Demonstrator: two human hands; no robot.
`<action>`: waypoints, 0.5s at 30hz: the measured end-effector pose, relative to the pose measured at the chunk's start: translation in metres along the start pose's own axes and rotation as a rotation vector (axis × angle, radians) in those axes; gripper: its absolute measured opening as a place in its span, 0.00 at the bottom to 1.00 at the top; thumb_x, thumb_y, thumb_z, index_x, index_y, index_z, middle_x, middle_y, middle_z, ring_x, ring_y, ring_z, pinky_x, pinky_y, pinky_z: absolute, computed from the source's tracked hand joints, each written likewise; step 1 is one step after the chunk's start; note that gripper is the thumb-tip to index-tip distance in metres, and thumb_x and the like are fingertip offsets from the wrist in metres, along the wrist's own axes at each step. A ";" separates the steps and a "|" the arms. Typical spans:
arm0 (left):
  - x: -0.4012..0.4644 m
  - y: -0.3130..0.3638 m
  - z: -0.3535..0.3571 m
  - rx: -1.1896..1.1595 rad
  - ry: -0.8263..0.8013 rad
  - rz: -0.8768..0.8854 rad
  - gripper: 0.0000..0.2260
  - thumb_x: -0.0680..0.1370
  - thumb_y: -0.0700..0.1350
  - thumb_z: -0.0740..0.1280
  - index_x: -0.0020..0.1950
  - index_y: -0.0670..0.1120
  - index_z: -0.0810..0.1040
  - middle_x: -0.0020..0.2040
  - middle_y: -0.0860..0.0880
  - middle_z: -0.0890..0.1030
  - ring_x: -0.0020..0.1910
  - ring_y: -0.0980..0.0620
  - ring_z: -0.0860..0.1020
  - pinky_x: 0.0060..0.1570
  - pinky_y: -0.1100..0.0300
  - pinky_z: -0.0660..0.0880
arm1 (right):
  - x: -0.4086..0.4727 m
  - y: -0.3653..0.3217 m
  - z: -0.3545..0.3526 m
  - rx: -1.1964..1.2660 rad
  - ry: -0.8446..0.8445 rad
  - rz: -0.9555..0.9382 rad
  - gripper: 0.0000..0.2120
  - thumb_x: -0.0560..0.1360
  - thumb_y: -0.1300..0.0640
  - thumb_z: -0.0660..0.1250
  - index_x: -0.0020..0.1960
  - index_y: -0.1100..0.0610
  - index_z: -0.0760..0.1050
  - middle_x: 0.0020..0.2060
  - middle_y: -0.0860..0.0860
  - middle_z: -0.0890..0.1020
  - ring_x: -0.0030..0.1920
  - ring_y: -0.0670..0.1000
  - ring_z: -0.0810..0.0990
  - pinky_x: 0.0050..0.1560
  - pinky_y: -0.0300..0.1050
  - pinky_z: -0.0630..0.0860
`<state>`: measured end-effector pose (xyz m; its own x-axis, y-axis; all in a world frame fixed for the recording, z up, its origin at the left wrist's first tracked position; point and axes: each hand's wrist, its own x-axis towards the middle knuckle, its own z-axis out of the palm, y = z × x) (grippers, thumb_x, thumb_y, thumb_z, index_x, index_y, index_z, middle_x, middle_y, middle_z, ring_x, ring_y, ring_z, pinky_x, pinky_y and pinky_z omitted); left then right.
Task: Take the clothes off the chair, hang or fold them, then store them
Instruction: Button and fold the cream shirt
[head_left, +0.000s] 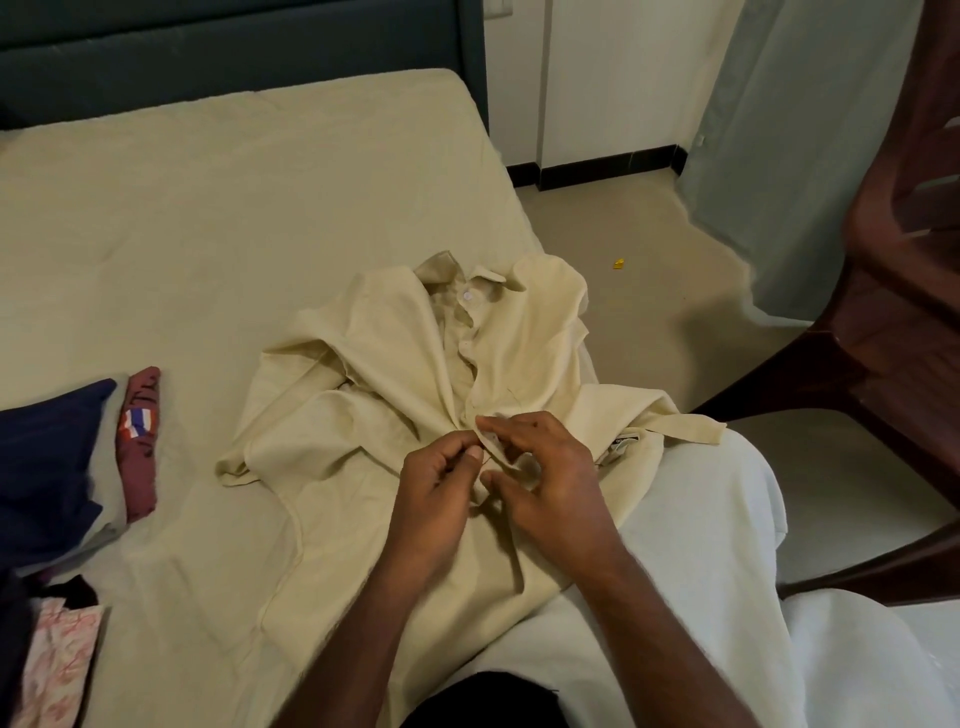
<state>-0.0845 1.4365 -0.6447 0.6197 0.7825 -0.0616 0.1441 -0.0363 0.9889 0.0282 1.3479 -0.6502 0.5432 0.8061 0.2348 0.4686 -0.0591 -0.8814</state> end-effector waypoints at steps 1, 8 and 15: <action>0.000 0.000 -0.005 0.037 -0.056 0.017 0.13 0.82 0.35 0.64 0.54 0.49 0.85 0.43 0.49 0.85 0.41 0.54 0.81 0.43 0.60 0.77 | 0.000 0.002 0.000 -0.050 -0.019 -0.015 0.27 0.68 0.68 0.77 0.65 0.52 0.81 0.54 0.46 0.80 0.53 0.42 0.79 0.56 0.30 0.73; 0.022 -0.008 -0.068 0.617 -0.195 0.176 0.05 0.72 0.44 0.76 0.46 0.52 0.87 0.41 0.62 0.84 0.43 0.60 0.82 0.47 0.51 0.79 | 0.005 0.010 -0.017 -0.272 0.192 -0.036 0.18 0.69 0.73 0.69 0.53 0.57 0.81 0.43 0.48 0.83 0.44 0.47 0.81 0.48 0.39 0.75; 0.049 0.004 -0.114 0.824 -0.203 0.316 0.09 0.74 0.61 0.65 0.42 0.58 0.78 0.44 0.59 0.79 0.45 0.58 0.75 0.47 0.44 0.73 | 0.015 0.019 -0.047 -0.526 0.398 -0.056 0.13 0.67 0.74 0.66 0.47 0.60 0.79 0.45 0.52 0.79 0.43 0.52 0.76 0.41 0.41 0.67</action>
<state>-0.1417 1.5455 -0.6279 0.8369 0.5388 0.0967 0.4025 -0.7253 0.5585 0.0780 1.3317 -0.6437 0.6768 0.5429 0.4972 0.7266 -0.3840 -0.5697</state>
